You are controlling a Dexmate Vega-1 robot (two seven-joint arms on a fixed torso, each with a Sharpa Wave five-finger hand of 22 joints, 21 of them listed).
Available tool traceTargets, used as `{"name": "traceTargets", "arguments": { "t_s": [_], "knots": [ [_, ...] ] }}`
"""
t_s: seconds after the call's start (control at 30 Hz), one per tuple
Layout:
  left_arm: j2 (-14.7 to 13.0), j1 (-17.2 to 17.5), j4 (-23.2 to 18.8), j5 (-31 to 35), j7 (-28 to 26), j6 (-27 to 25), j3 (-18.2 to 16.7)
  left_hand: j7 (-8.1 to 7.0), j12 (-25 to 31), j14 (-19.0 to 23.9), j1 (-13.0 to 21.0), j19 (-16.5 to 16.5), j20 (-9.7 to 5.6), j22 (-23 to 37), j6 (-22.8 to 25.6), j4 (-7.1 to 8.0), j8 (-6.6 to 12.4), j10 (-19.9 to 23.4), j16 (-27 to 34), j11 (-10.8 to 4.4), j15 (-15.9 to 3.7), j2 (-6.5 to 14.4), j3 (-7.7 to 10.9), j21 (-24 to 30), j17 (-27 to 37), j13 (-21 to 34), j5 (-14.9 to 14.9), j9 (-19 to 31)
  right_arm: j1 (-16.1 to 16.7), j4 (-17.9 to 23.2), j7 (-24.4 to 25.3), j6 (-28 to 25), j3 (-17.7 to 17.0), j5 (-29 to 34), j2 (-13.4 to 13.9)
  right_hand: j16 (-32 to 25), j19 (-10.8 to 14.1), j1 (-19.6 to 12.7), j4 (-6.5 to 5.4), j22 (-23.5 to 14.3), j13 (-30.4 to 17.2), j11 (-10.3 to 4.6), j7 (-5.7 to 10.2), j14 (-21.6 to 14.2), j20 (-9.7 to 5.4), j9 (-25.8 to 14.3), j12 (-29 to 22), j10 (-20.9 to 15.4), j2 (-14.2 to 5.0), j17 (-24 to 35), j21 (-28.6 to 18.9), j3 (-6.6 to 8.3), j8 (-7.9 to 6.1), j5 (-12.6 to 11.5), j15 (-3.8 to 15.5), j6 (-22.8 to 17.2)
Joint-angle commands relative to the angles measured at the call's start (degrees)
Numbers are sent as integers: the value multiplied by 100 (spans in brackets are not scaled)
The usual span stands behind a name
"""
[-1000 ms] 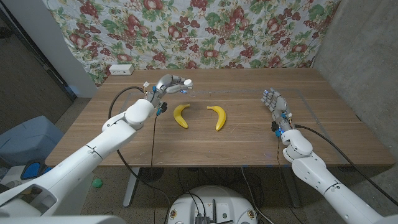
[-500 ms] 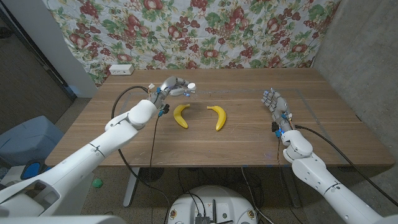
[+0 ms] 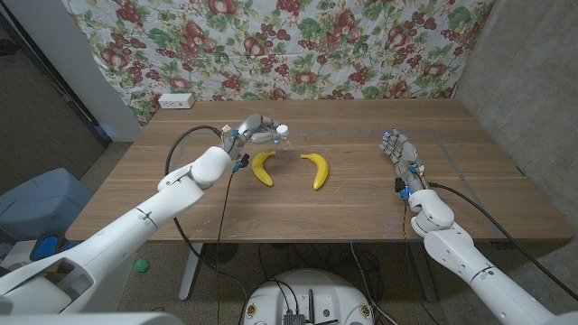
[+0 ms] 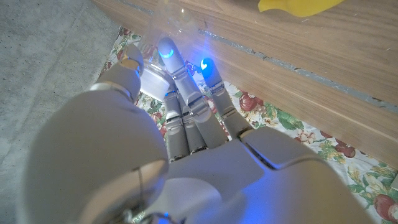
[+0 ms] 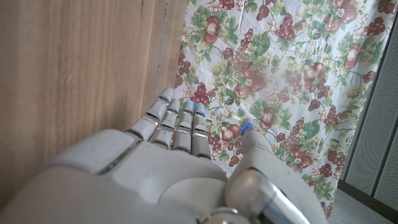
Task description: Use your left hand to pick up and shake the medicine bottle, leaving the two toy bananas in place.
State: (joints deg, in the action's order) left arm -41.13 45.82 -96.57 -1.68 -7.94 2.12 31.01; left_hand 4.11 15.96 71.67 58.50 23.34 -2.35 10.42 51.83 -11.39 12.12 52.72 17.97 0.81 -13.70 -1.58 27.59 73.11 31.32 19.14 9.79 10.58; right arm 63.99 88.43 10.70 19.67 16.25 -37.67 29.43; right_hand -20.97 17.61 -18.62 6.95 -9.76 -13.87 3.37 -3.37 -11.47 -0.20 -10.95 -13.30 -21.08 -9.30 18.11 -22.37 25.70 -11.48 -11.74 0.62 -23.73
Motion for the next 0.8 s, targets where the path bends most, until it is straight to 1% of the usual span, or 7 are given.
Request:
{"name": "traceTargets", "arguments": {
  "t_s": [0.03,0.13,0.33,0.8],
  "knots": [
    [241,-51,453,8,-34,320,84,-324,1,20,754,-24,-770,-1,848,134,-20,1603,-36,-1154,11,751,117,40,-18,754,18,420,-24,-35,-8,-6,11,7,-1,9,30,65,-8,-24,3,15,-29,-73,-10,-15,-3,-30,-6,11,3,-15,-2,-9,-5,8],
    [281,-77,530,-60,38,280,107,-328,5,24,756,-29,-768,-3,850,134,-21,1603,-39,-1152,10,749,116,39,-24,762,19,417,-42,-60,-21,-3,11,-19,-22,11,35,67,-9,-24,4,21,-27,-71,-8,-15,-4,-35,-6,11,8,-15,-3,-9,-2,5],
    [297,-128,574,32,85,188,209,-346,2,40,763,-39,-765,-4,853,135,-26,1616,-42,-1163,10,747,112,42,-38,752,21,408,-68,-100,-41,-1,23,-18,-29,13,38,69,-9,-25,4,15,-27,-74,-7,-15,-5,-37,-7,11,18,-16,-2,-9,-3,8],
    [295,-278,622,437,61,71,422,-346,-16,52,765,-57,-759,-6,839,145,-40,1583,-51,-1162,12,748,105,49,-52,755,23,392,-95,-147,-43,17,24,-32,-56,18,44,74,-9,-25,4,12,-23,-78,-6,-15,-2,-32,-7,11,42,-18,-2,-8,-10,9]
  ]
}}
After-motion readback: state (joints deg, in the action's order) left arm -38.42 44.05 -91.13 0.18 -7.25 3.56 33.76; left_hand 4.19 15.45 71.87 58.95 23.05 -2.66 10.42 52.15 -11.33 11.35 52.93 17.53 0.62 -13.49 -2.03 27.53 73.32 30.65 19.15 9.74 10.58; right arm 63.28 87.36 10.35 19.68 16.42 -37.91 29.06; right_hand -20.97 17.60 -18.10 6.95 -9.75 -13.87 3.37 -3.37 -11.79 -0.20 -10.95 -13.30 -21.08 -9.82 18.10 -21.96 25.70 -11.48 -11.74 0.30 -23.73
